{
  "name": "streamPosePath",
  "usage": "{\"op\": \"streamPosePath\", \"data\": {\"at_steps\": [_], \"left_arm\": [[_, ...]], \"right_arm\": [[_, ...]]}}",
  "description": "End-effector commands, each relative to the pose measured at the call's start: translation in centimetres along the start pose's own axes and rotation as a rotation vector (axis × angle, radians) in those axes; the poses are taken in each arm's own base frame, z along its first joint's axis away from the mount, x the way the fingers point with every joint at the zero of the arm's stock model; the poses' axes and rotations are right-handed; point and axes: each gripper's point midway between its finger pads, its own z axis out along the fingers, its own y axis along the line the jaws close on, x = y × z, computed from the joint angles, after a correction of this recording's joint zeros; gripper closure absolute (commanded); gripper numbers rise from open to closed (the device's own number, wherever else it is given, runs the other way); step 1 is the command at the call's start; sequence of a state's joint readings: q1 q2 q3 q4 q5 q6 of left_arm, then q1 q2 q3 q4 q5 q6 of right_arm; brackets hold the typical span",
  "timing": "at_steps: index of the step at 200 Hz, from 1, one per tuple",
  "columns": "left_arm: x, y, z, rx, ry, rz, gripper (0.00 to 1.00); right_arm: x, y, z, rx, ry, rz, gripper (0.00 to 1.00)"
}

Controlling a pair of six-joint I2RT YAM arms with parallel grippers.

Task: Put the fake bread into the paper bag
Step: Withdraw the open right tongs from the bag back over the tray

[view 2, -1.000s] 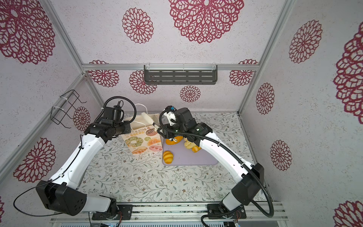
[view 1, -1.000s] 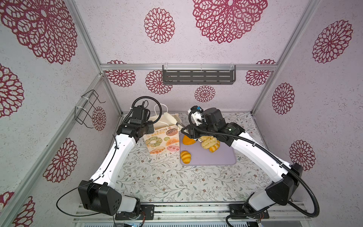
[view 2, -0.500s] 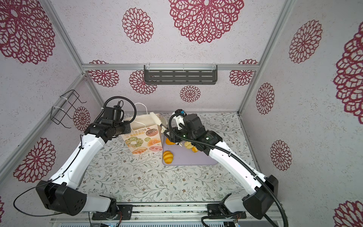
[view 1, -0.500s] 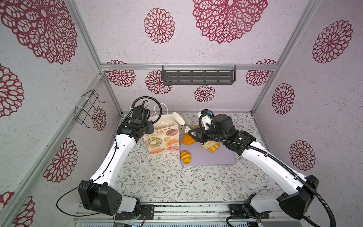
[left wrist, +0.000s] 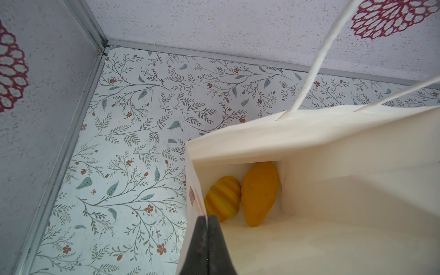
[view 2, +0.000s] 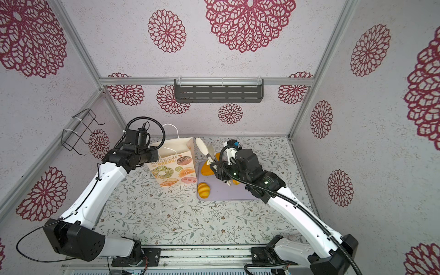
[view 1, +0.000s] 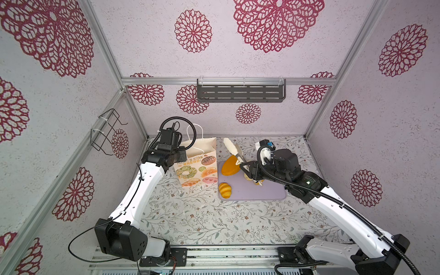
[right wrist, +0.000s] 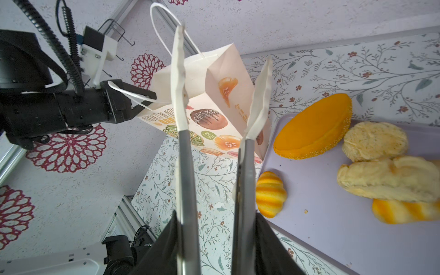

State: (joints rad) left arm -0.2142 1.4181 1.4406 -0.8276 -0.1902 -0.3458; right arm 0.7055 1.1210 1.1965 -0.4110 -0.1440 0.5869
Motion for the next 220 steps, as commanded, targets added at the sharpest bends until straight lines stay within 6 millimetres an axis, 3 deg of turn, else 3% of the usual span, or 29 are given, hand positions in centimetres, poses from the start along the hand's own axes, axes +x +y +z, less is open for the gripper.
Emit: {"op": "streamPosePath", "data": {"at_steps": [1, 77, 146, 220], "left_arm": [[-0.7, 0.2, -0.9, 0.033, -0.025, -0.033, 1.00], [-1.5, 2.1, -1.0, 0.067, -0.048, -0.132, 1.00], [-1.1, 1.7, 0.3, 0.084, -0.018, -0.141, 1.00], [-1.3, 2.3, -0.3, 0.054, -0.041, -0.140, 1.00]], "right_arm": [[-1.2, -0.5, -2.0, 0.034, -0.075, 0.052, 0.53], [1.4, -3.6, -4.5, 0.144, -0.073, 0.103, 0.52], [4.3, -7.3, -4.5, 0.267, -0.022, 0.140, 0.50], [6.3, -10.4, -4.5, 0.345, 0.050, 0.218, 0.47]]}}
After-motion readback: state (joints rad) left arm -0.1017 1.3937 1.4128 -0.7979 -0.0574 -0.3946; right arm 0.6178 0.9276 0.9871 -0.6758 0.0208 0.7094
